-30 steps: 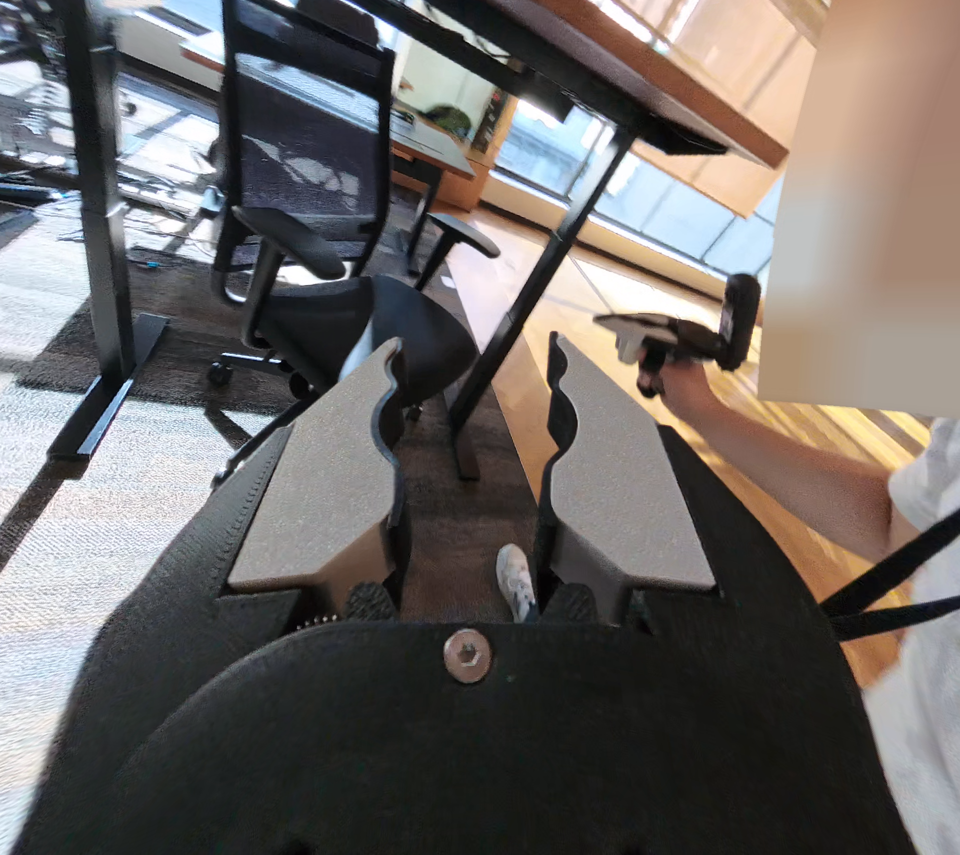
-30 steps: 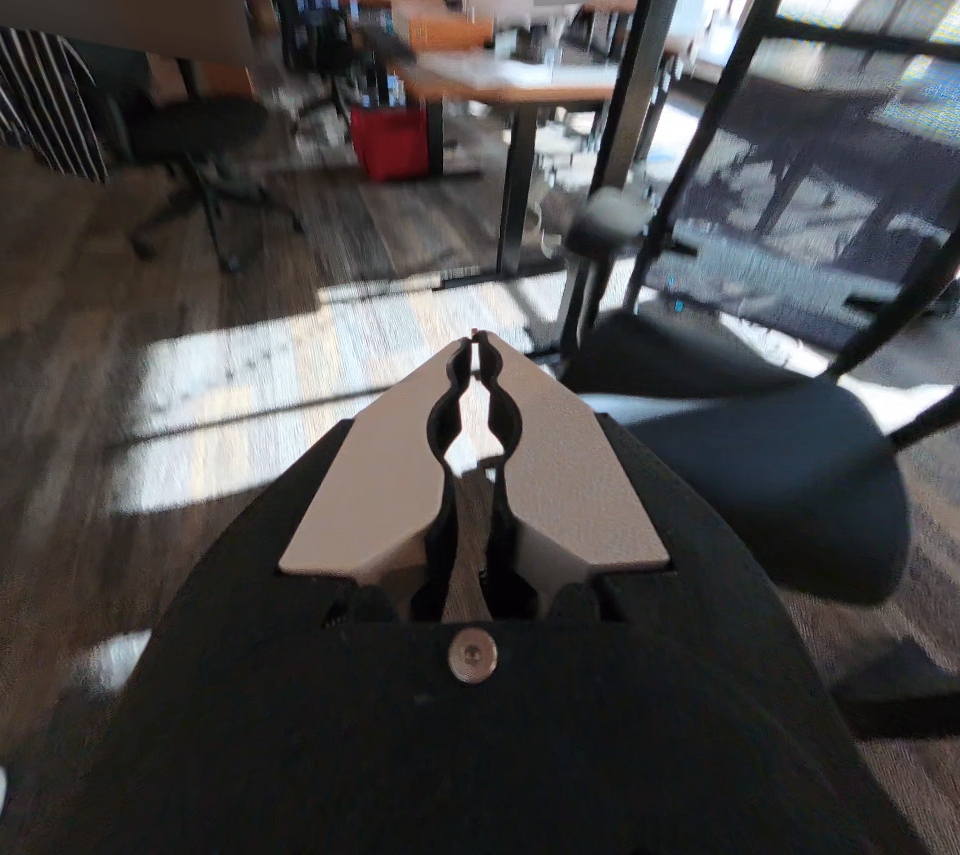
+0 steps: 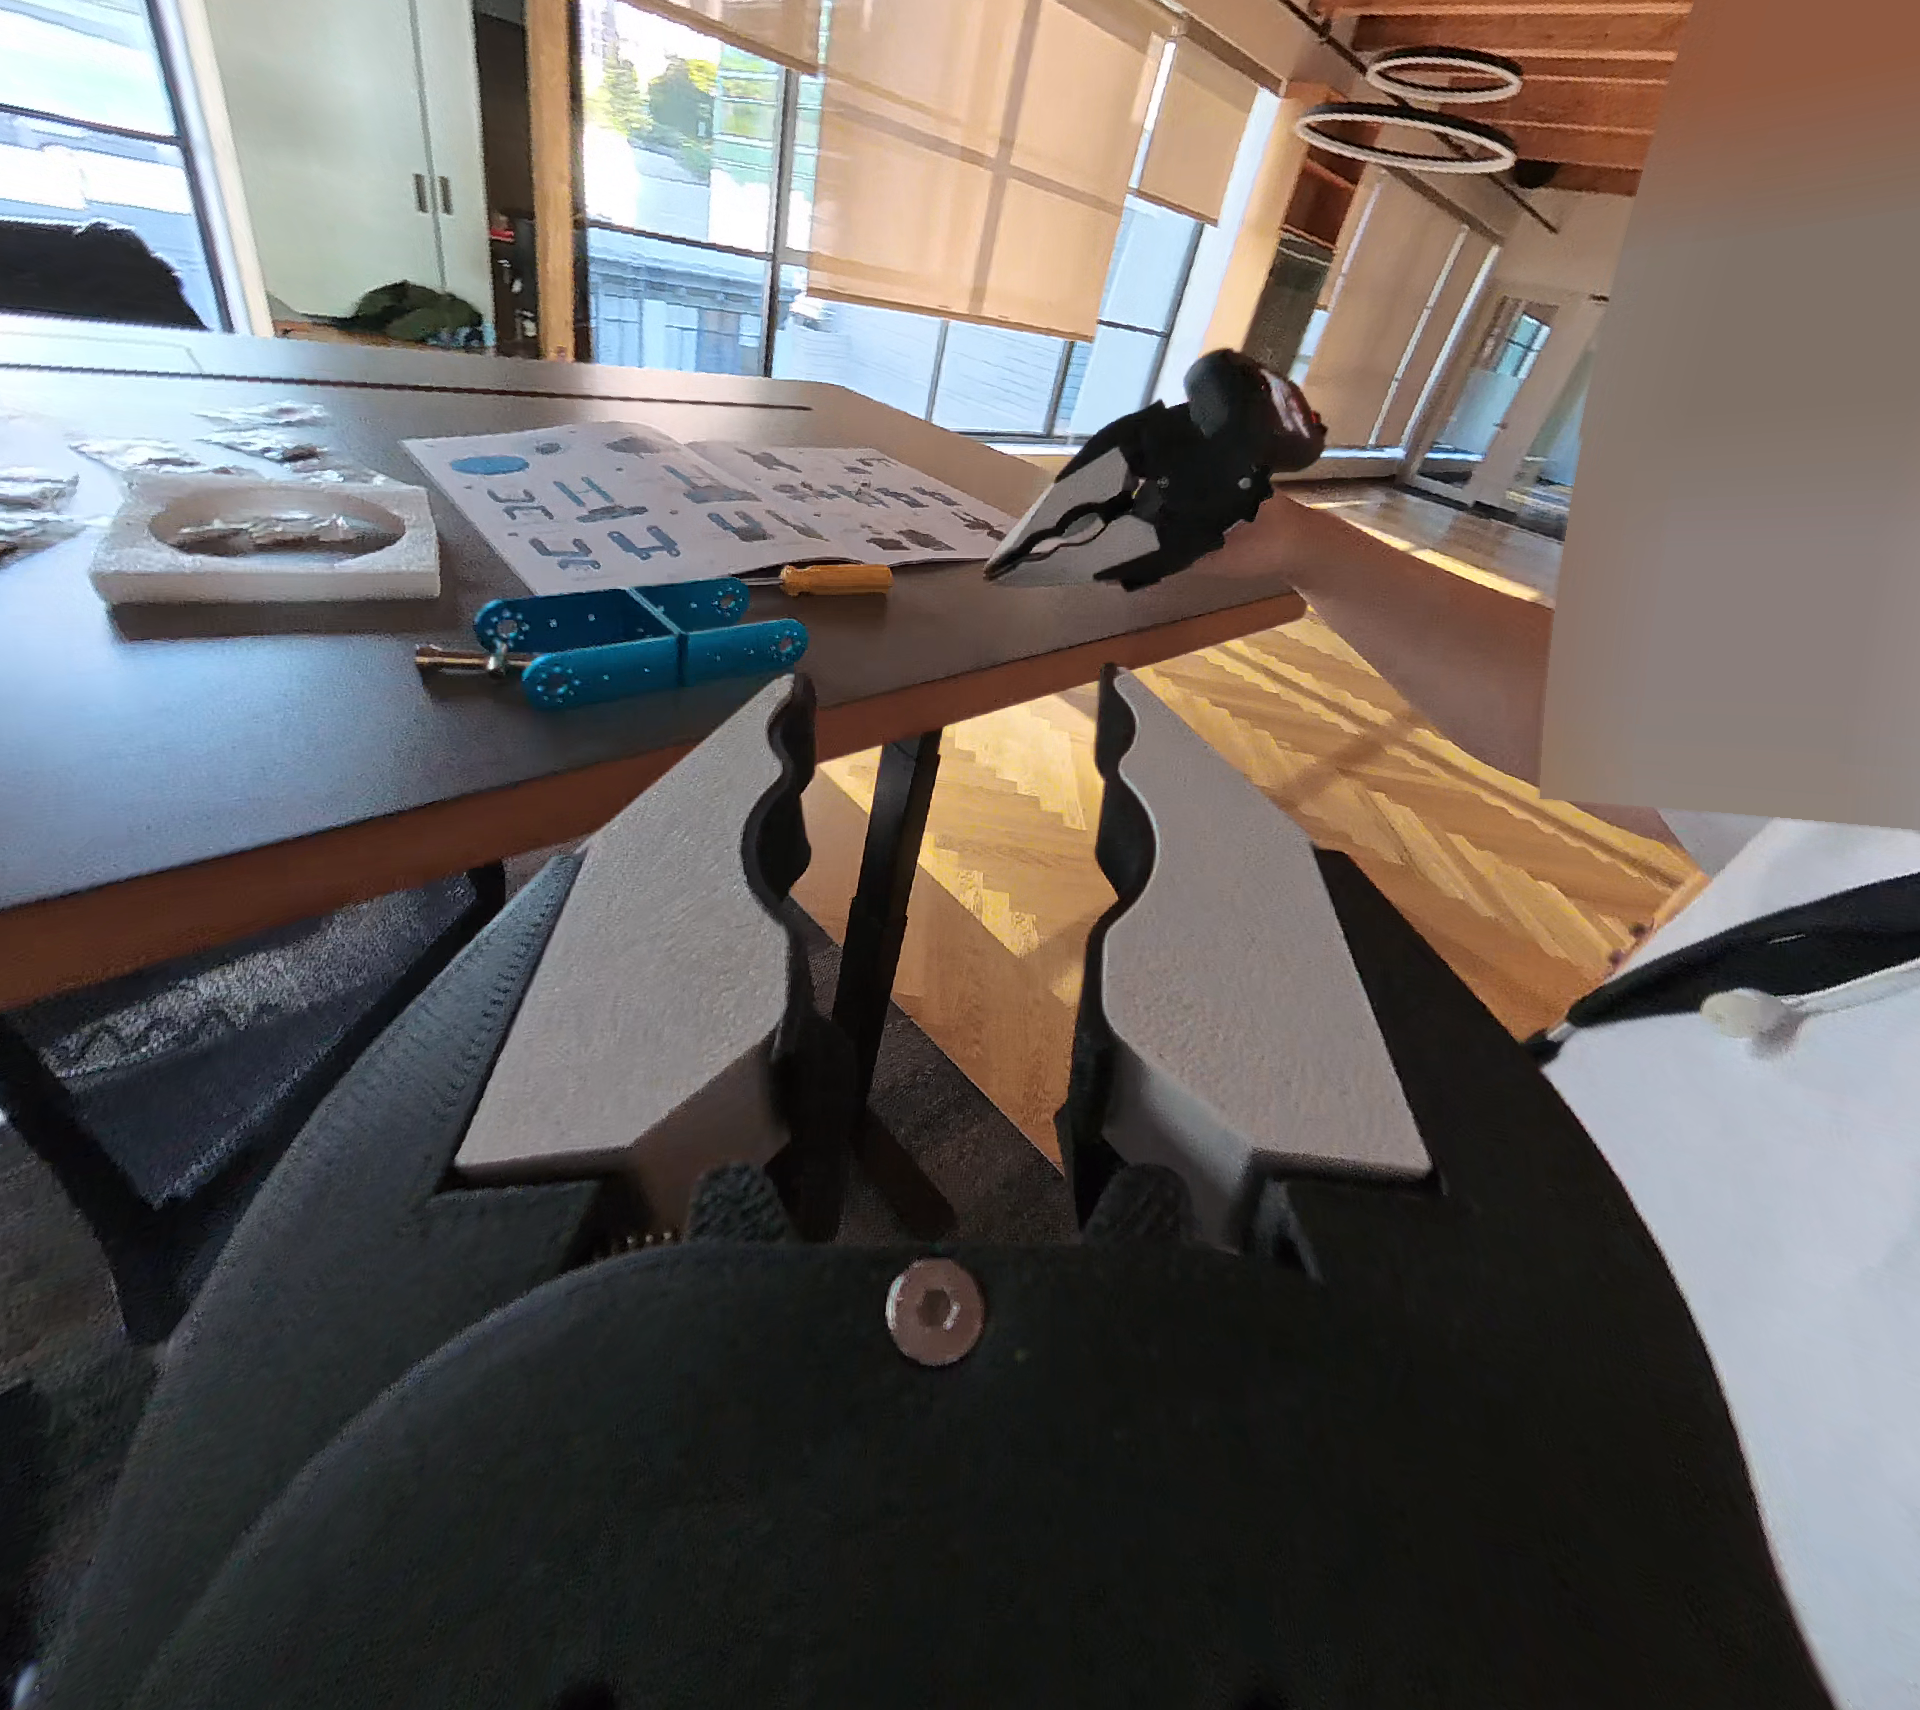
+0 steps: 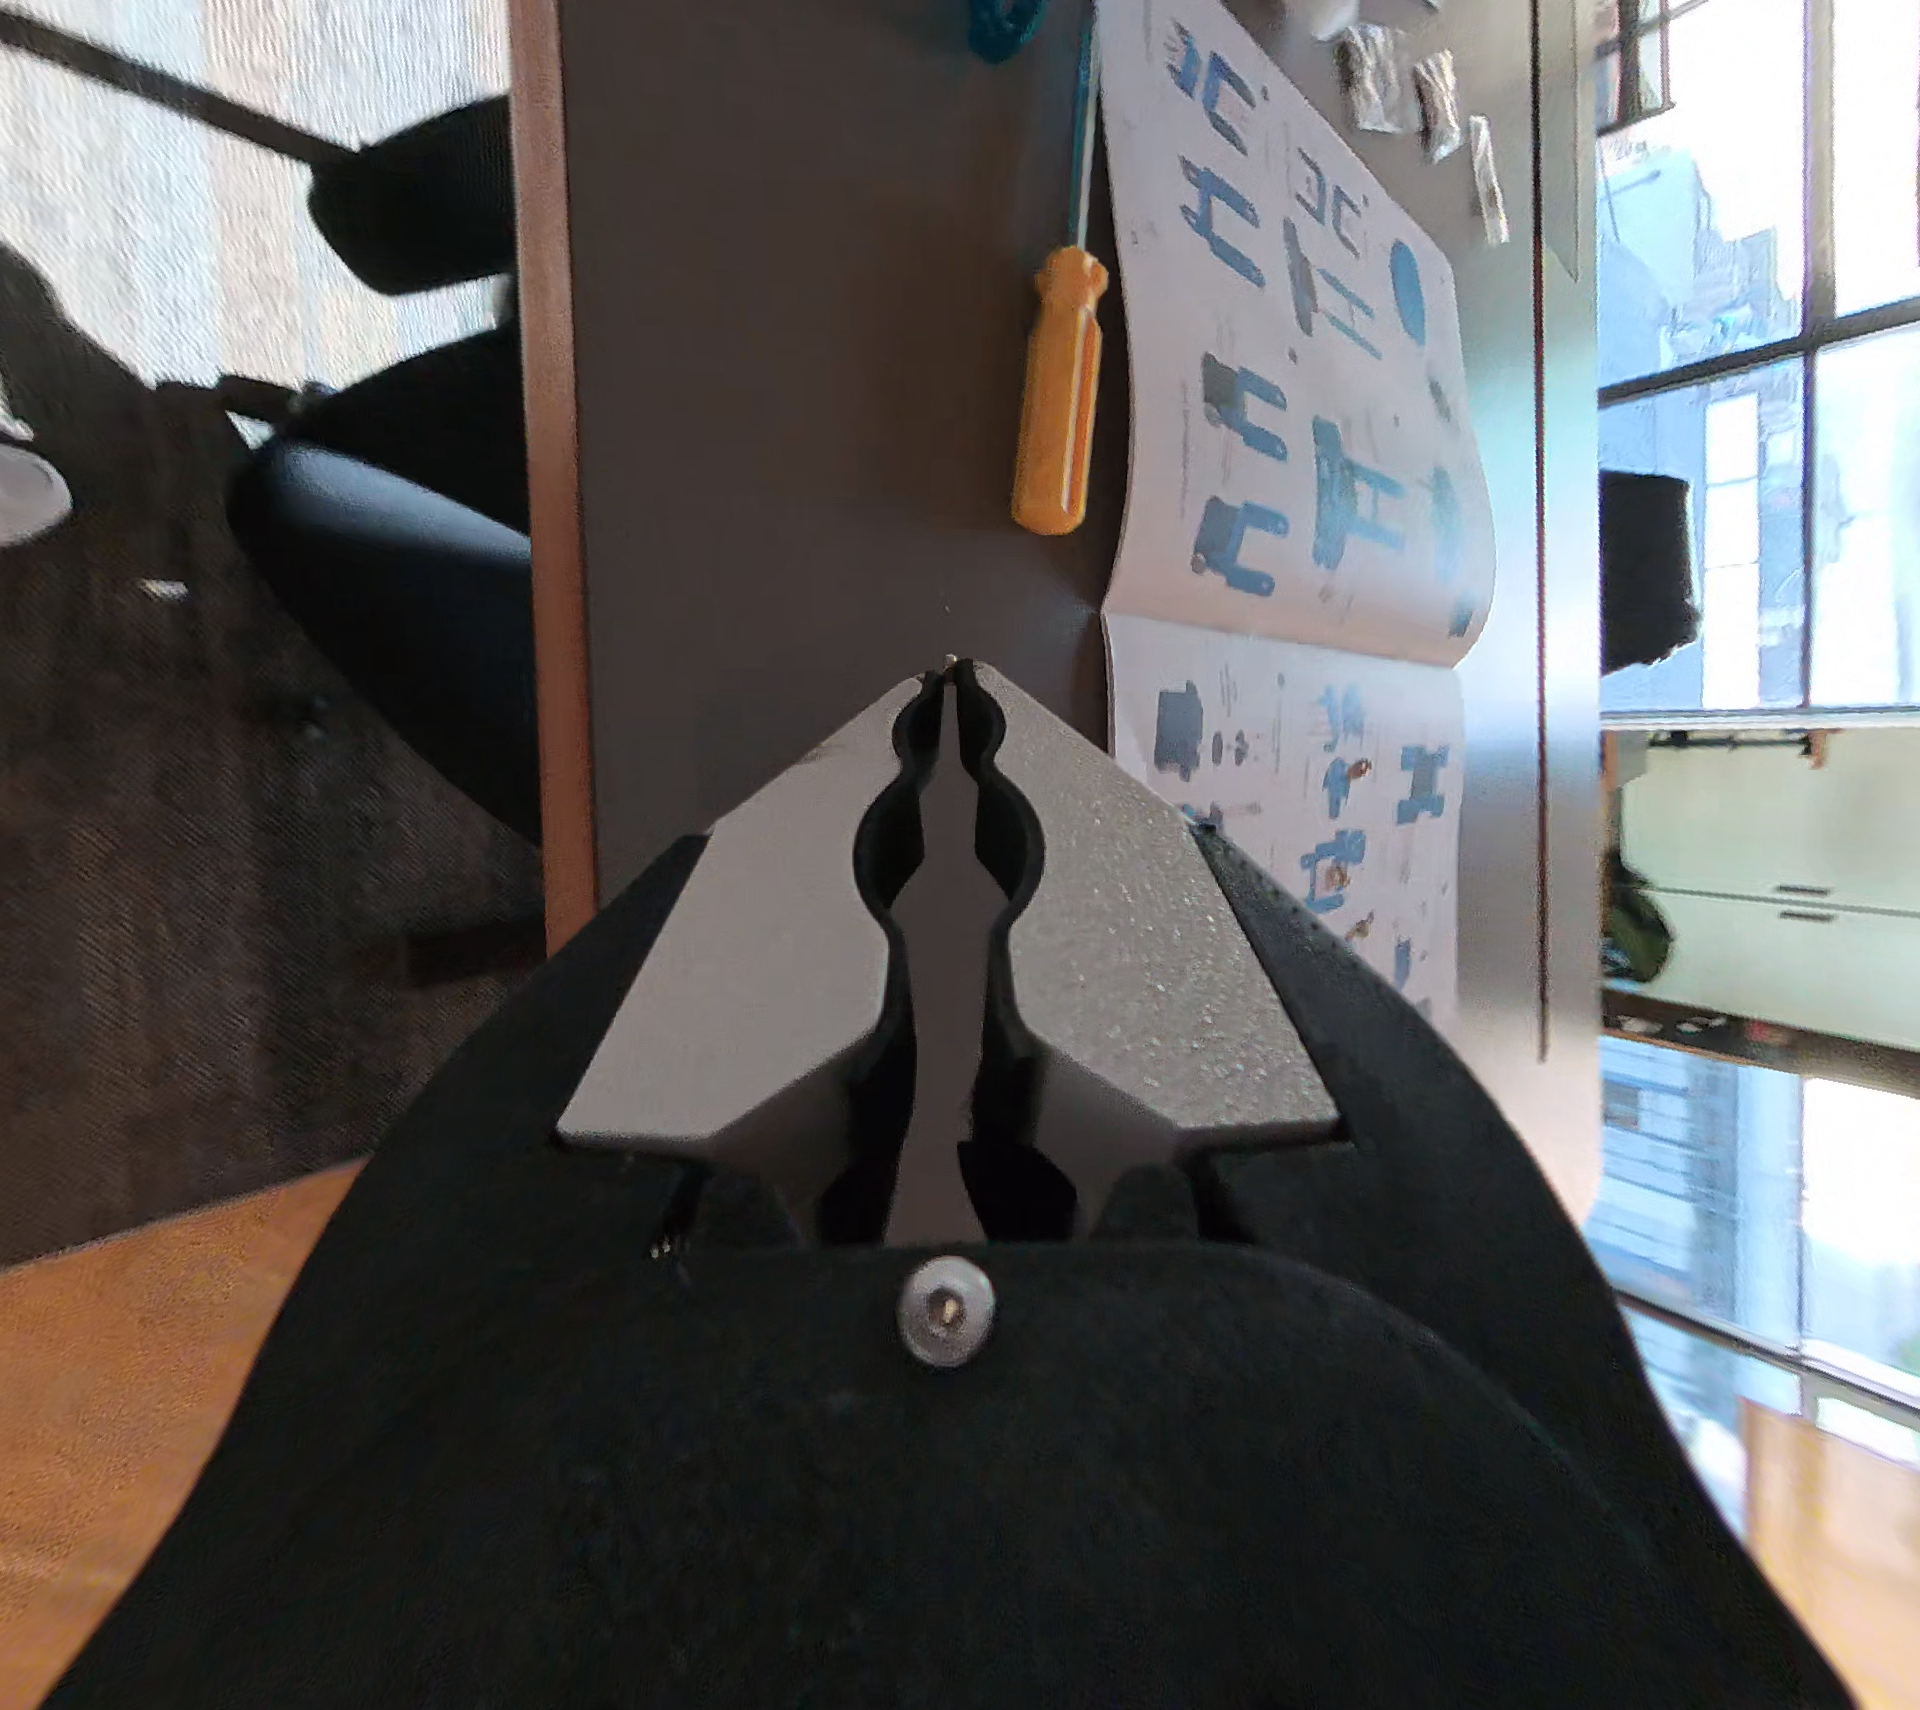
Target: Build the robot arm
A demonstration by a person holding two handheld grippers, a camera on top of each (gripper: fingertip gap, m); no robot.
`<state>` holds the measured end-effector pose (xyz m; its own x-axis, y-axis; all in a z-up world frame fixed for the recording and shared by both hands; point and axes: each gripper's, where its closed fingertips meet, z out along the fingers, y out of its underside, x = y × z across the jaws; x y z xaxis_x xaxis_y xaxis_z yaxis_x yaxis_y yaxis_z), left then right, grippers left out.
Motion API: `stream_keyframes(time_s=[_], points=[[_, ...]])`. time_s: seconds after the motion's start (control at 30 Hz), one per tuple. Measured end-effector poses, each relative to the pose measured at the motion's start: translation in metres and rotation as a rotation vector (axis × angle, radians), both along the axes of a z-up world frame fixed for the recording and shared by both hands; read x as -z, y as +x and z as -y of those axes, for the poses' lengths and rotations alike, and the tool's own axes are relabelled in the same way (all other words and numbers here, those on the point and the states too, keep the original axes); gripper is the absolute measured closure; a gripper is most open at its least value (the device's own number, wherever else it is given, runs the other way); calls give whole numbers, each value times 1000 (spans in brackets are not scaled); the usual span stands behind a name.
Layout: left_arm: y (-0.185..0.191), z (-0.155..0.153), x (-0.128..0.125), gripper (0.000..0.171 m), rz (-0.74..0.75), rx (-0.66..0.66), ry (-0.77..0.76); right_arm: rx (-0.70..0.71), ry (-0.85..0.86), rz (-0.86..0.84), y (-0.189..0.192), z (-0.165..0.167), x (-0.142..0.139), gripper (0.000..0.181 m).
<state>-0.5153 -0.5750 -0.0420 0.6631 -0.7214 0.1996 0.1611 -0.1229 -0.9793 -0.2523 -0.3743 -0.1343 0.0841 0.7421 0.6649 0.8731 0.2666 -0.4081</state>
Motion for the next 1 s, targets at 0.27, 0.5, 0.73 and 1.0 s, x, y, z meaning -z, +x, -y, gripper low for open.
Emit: stream_keyframes(time_s=[0.27,0.5,0.73,1.0], points=[[-36,-57,1,119,-62,116,2,-22,75,184,-23,2,21,179],[-29,-83,17,118,-62,195,-60,30,-95,-40,-24,10,17,167],[9,-97,32,121,-14,175,-143,-20,-349,-210,-16,18,13,170],[29,-101,31,120,3,72,-176,-50,-555,-315,-19,24,18,165]])
